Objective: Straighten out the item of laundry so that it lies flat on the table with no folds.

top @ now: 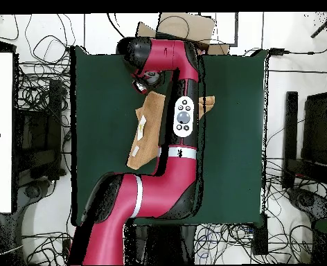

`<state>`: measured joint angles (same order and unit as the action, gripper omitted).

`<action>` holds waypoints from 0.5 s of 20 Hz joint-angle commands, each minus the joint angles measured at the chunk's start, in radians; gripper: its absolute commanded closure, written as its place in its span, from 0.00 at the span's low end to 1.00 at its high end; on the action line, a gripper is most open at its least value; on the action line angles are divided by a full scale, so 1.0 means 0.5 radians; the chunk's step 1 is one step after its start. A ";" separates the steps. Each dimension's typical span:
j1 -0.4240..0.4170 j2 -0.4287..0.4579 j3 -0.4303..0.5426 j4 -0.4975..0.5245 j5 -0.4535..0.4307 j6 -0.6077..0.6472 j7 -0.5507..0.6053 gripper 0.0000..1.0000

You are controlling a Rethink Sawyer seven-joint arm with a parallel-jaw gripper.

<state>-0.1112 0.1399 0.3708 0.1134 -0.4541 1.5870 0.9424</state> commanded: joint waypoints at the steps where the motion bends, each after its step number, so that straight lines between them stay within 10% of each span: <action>1: -0.009 0.032 0.054 0.355 0.029 -0.014 0.431 0.00; 10: -0.021 0.030 -0.006 0.455 0.127 0.007 0.480 0.00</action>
<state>-0.1120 0.1443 0.3609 0.1279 -0.4189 1.5870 0.9424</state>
